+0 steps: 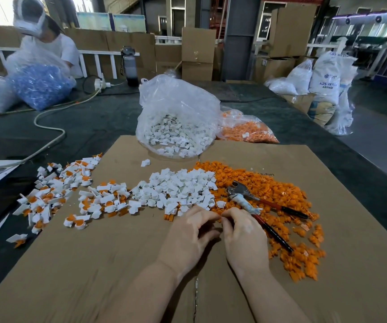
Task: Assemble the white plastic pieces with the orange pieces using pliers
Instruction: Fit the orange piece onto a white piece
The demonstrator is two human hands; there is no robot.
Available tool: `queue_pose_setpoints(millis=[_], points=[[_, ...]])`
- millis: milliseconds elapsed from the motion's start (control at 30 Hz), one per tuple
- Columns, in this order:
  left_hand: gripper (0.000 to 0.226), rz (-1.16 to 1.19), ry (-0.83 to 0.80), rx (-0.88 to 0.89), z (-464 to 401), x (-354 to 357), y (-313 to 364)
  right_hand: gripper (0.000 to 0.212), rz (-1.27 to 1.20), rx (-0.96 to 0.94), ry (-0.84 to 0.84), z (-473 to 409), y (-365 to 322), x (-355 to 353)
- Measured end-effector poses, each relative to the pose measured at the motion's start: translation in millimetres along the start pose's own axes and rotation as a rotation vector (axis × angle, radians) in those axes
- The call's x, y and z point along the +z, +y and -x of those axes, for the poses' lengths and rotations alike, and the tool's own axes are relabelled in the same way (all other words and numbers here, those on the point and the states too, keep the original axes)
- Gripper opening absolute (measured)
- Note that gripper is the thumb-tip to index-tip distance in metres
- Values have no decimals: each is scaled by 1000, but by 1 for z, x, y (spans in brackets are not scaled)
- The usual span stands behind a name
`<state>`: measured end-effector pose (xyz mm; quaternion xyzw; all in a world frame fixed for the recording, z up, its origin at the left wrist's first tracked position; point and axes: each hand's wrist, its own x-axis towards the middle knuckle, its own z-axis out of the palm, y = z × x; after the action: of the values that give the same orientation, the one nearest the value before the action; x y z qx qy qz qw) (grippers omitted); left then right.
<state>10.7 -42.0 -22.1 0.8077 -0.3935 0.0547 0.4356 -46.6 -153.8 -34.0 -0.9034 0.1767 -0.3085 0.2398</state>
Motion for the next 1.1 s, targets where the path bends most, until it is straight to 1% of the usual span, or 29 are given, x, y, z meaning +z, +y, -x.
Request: queue_pose_setpoints(millis=[133, 233, 300, 400, 533, 733, 867, 967, 1000, 1067, 1100], points=[[32, 52, 9, -1, 1, 0, 1, 7, -7, 19, -18, -1, 1, 0], [43, 108, 39, -58, 3, 1, 0, 6, -11, 23, -14, -1, 1, -1], [46, 87, 58, -77, 3, 1, 0, 6, -16, 28, -19, -2, 1, 0], [44, 60, 72, -66, 3, 1, -1, 5, -27, 27, -8, -1, 1, 0], [40, 77, 50, -74, 3, 1, 0, 6, -34, 32, -7, -1, 1, -1], [29, 186, 74, -171, 2, 1, -1, 7, -100, 50, 10, -2, 1, -3], [35, 76, 63, -157, -1, 1, -4, 9, -170, 83, 10, -3, 2, -3], [24, -8, -4, -153, -3, 2, -7, 8, -216, 104, 23, -3, 2, -3], [18, -9, -4, -162, -3, 2, -7, 7, -236, 111, 25, -3, 3, -4], [6, 55, 22, -222, -4, 3, -8, 4, -282, 117, 25, -3, 2, -4], [11, 102, 40, -264, -4, 3, -8, 4, -303, 115, 20, -2, 2, -4]])
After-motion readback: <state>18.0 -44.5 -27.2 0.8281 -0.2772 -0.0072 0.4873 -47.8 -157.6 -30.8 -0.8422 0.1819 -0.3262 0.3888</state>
